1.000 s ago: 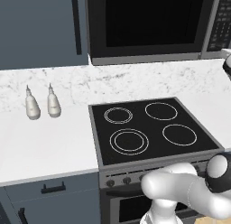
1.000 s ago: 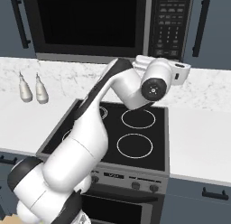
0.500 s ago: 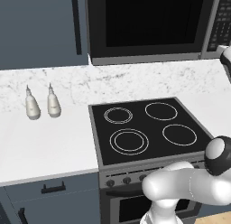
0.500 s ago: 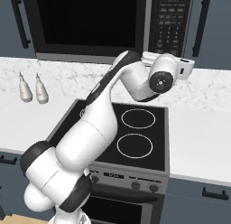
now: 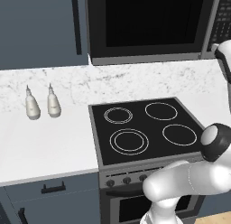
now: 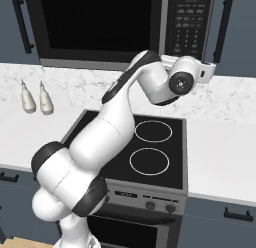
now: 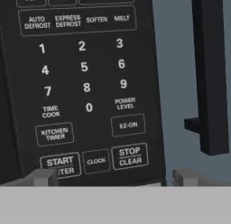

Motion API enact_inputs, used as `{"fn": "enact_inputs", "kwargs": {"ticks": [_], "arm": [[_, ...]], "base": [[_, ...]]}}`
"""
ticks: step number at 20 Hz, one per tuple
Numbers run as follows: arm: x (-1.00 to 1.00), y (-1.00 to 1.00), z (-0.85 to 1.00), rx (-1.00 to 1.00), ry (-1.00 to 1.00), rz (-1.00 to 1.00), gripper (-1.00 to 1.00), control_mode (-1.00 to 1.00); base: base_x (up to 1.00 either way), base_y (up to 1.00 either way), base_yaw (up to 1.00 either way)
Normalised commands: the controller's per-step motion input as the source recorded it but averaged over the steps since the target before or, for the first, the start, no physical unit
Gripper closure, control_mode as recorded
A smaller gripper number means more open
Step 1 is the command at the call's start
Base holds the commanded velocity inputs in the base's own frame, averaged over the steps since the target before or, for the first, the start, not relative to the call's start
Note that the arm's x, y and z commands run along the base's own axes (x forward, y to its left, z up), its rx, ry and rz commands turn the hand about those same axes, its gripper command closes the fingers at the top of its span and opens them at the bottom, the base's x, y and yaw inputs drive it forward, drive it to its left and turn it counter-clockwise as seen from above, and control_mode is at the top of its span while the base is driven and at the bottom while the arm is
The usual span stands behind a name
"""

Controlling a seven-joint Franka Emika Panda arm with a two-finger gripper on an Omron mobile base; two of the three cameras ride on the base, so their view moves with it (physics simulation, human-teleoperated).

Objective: Open the microwave, place the bowl with waffle inside the microwave, then close the microwave door and turn it on.

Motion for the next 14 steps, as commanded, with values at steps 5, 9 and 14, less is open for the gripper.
{"fn": "enact_inputs", "kwargs": {"ticks": [5,9,14], "arm": [[0.27,-0.03,0.0,0.0,0.04,0.0,-1.0,-1.0],[0.26,0.0,0.0,0.0,0.05,0.0,-1.0,-1.0],[0.22,0.0,0.0,0.0,0.04,0.0,-1.0,-1.0]], "base": [[0.0,0.0,0.0],[0.0,0.0,0.0],[0.0,0.0,0.0]]}}
